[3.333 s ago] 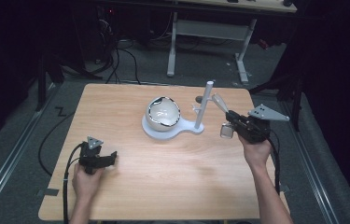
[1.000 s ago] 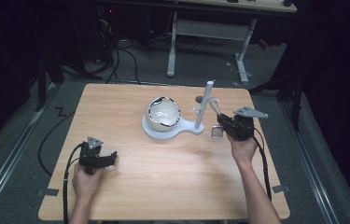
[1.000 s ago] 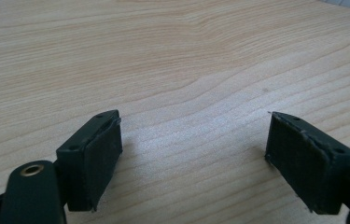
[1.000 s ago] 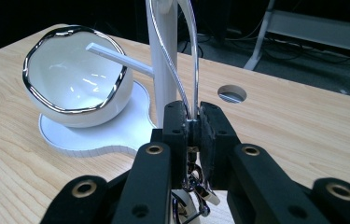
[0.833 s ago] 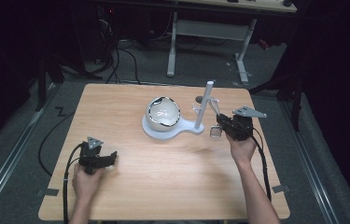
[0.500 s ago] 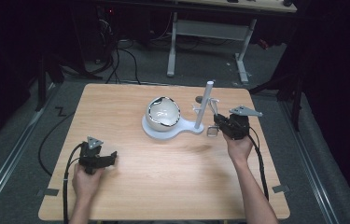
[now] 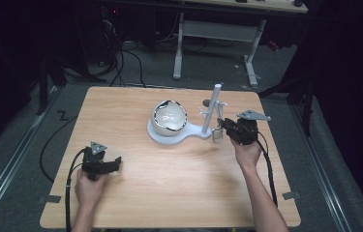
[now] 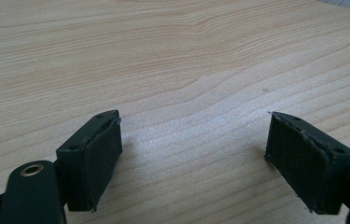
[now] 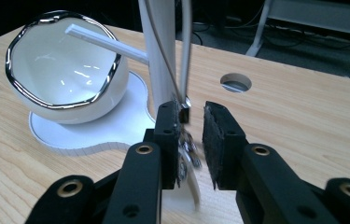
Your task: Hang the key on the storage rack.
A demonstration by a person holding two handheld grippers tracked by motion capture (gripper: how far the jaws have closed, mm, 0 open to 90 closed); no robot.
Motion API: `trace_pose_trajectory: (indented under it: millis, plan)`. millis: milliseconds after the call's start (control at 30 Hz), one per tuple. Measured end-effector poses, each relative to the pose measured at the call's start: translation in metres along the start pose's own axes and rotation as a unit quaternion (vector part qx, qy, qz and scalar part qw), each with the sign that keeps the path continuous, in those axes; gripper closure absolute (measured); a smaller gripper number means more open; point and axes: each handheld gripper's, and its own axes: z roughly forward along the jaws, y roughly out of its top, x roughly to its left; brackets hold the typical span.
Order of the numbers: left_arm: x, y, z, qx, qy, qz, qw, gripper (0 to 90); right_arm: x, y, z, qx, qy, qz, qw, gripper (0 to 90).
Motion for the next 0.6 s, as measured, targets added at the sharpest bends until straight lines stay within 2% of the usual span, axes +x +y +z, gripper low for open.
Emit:
trace_pose_trajectory:
  millis: [300, 600]
  plan:
    - [0.000, 0.000, 0.000, 0.000, 0.000, 0.000, 1.0000, 18.8, -0.008, -0.004, -0.017, -0.011, -0.001, 0.011, 0.9999, 61.2]
    - [0.000, 0.000, 0.000, 0.000, 0.000, 0.000, 1.0000, 18.9, -0.013, -0.006, -0.034, -0.021, -0.002, 0.013, 0.9997, 56.5]
